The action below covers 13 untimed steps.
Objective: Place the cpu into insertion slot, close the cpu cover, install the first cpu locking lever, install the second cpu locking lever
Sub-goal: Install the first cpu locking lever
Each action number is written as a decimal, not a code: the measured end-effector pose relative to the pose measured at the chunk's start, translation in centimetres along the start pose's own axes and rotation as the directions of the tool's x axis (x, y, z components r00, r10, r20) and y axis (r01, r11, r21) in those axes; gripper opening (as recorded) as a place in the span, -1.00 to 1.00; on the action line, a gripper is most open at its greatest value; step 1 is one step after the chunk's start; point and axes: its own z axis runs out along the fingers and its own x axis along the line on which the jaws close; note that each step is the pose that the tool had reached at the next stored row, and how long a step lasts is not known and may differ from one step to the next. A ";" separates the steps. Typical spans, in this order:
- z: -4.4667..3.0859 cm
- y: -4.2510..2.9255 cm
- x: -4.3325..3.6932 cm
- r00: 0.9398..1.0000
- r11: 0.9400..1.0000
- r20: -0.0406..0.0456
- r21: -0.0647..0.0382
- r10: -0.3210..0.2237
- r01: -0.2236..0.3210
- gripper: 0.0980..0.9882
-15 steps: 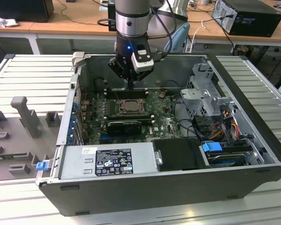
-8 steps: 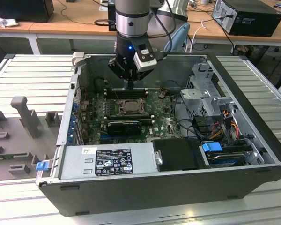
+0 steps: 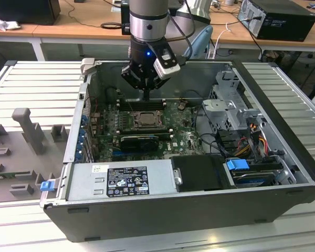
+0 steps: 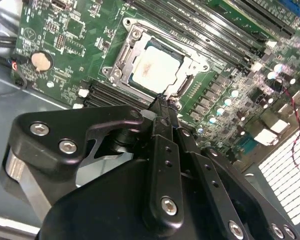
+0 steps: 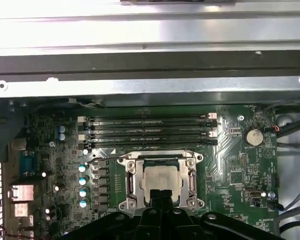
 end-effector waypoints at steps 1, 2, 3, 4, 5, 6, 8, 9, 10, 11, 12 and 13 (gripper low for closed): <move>0.00 0.00 0.00 1.000 1.000 0.000 0.000 -0.009 0.009 -0.98; 0.00 0.00 0.00 1.000 1.000 0.000 0.000 -0.018 0.018 -0.98; 0.00 0.00 0.00 1.000 1.000 -0.001 0.000 -0.026 0.026 -0.98; 0.00 0.00 0.00 0.999 0.999 -0.001 0.000 -0.033 0.033 -0.98; 0.00 0.00 0.00 0.999 0.999 -0.001 0.000 -0.037 0.037 -0.98; 0.00 0.00 0.00 0.999 0.999 -0.001 -0.001 -0.041 0.041 -0.98; 0.00 0.00 0.00 0.999 0.999 -0.001 -0.001 -0.052 0.052 -0.98; 0.00 0.00 0.00 0.998 0.998 -0.002 -0.001 -0.064 0.064 -0.98; 0.00 0.00 0.00 0.997 0.997 -0.002 -0.001 -0.080 0.080 -0.98; 0.00 0.00 0.01 0.996 0.996 -0.002 -0.001 -0.089 0.089 -0.98; 0.01 -0.01 0.04 0.995 0.995 -0.002 -0.001 -0.097 0.097 -0.98; 0.01 -0.01 0.07 0.994 0.994 -0.003 -0.002 -0.109 0.109 -0.98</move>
